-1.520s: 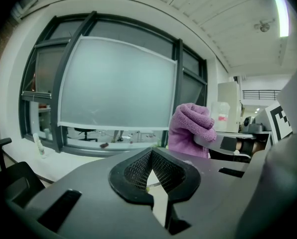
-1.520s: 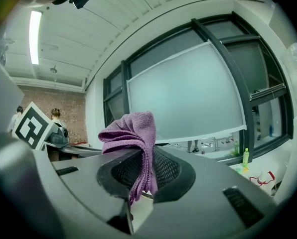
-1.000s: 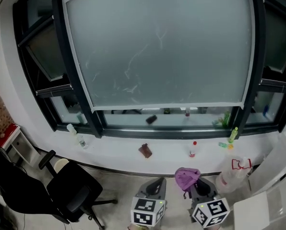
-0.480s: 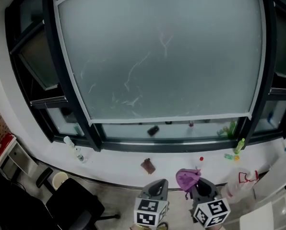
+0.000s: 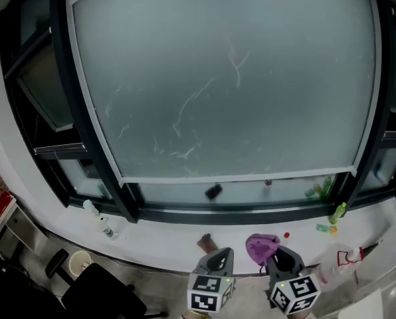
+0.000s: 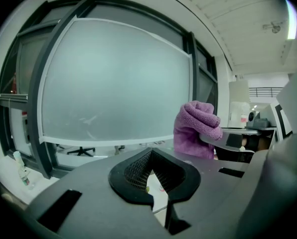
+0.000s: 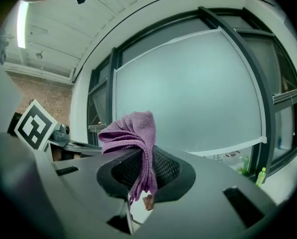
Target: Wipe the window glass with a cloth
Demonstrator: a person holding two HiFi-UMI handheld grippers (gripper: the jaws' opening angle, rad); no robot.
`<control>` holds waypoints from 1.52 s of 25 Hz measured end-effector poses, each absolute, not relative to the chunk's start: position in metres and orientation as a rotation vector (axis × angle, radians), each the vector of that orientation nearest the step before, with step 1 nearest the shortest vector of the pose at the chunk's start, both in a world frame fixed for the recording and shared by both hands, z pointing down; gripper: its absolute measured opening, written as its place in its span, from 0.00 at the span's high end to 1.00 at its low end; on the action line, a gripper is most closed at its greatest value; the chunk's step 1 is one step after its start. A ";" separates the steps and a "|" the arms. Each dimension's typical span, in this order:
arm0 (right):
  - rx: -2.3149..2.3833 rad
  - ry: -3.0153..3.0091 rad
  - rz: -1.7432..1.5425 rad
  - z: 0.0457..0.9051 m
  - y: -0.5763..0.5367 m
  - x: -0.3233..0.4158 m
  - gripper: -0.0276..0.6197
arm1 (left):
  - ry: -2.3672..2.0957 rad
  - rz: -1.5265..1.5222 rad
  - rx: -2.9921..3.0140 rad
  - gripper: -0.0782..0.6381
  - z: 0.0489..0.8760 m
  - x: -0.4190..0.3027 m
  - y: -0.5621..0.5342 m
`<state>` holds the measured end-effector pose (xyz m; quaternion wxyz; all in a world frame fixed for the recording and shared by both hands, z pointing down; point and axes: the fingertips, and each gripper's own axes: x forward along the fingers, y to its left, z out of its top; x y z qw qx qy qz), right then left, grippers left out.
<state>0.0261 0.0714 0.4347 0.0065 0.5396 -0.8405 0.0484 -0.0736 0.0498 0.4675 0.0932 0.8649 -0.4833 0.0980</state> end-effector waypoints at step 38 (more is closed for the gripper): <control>1.793 -2.612 -0.030 0.370 -0.176 0.045 0.88 | -1.394 0.293 2.664 0.88 0.408 -0.042 -0.196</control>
